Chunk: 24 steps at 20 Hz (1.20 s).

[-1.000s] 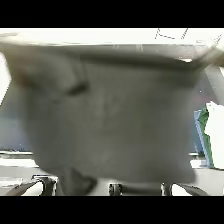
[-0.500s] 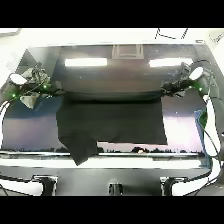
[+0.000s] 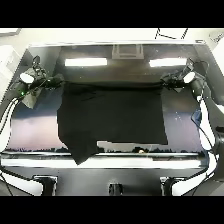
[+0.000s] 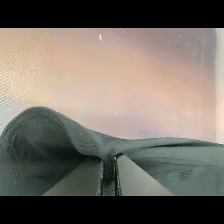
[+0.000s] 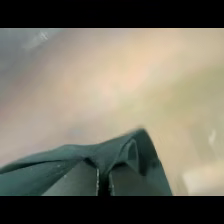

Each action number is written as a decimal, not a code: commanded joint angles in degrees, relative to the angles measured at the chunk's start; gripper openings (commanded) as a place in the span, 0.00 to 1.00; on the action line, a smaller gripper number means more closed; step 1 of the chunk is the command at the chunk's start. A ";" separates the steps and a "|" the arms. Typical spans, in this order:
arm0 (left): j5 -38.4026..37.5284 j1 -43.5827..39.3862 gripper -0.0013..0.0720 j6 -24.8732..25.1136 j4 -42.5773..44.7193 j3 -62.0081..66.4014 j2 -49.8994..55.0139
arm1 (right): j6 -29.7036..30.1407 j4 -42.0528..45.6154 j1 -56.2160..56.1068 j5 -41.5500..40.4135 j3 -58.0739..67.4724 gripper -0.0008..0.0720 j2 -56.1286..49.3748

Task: Fold the clothes and pants, and hang the long-sleeved shirts on hangers.

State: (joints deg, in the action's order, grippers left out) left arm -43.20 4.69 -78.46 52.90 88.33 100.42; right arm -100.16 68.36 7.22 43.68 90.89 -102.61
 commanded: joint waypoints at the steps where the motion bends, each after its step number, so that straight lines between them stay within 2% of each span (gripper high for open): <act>1: -10.95 1.64 0.06 0.04 3.52 0.17 -1.84 | 2.49 0.35 0.83 11.28 0.04 0.06 2.38; 2: -18.18 2.62 0.06 0.04 4.96 0.17 -2.80 | 5.42 1.20 1.07 16.61 0.02 0.06 3.56; 4: -30.45 3.28 0.06 0.00 8.13 -0.52 -2.60 | 6.62 2.45 1.09 28.96 -0.59 0.06 3.89; 5: -33.53 3.17 0.06 -0.02 9.07 -1.86 -2.40 | 7.17 3.23 1.09 32.72 -2.10 0.06 3.63; 7: -35.80 3.15 0.06 -0.02 10.78 -5.44 -2.45 | 7.65 6.29 1.11 34.12 -5.18 0.06 2.93; 14: -32.98 3.19 0.06 -0.07 11.21 -11.32 -2.47 | 7.61 3.30 1.05 34.71 -7.48 0.06 1.46; 15: -33.35 3.41 0.08 -0.04 11.21 -11.02 -2.47 | 7.58 3.17 1.18 35.12 -7.45 0.09 1.53; 16: -34.42 3.78 0.30 -0.15 11.26 -10.29 -2.51 | 7.54 2.73 1.27 36.28 -7.26 0.28 1.60; 17: -36.59 4.42 0.69 -0.20 11.26 -8.98 -2.62 | 8.13 2.32 1.77 38.64 -6.47 0.47 1.77; 18: -39.10 5.38 0.84 -0.20 11.50 -7.45 -2.91 | 9.18 2.08 2.84 41.77 -5.07 0.66 2.01; 19: -41.53 6.58 0.84 -0.15 11.74 -6.03 -3.48 | 9.88 1.90 4.46 45.00 -3.98 0.81 2.47; 20: -43.28 8.17 0.84 -0.17 11.74 -5.35 -4.70 | 10.03 1.88 6.49 47.52 -3.63 0.85 3.34; 22: -46.47 10.93 0.83 0.02 11.74 -6.84 -7.91 | 9.40 1.97 10.97 50.99 -4.15 0.85 5.73; 24: -47.04 12.79 0.83 1.46 11.74 -14.10 -12.37 | 9.53 3.08 13.57 51.30 -7.89 0.85 9.60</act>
State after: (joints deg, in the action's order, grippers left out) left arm -86.63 14.59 -78.41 64.51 79.18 92.55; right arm -90.85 70.78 16.80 90.78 85.43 -96.77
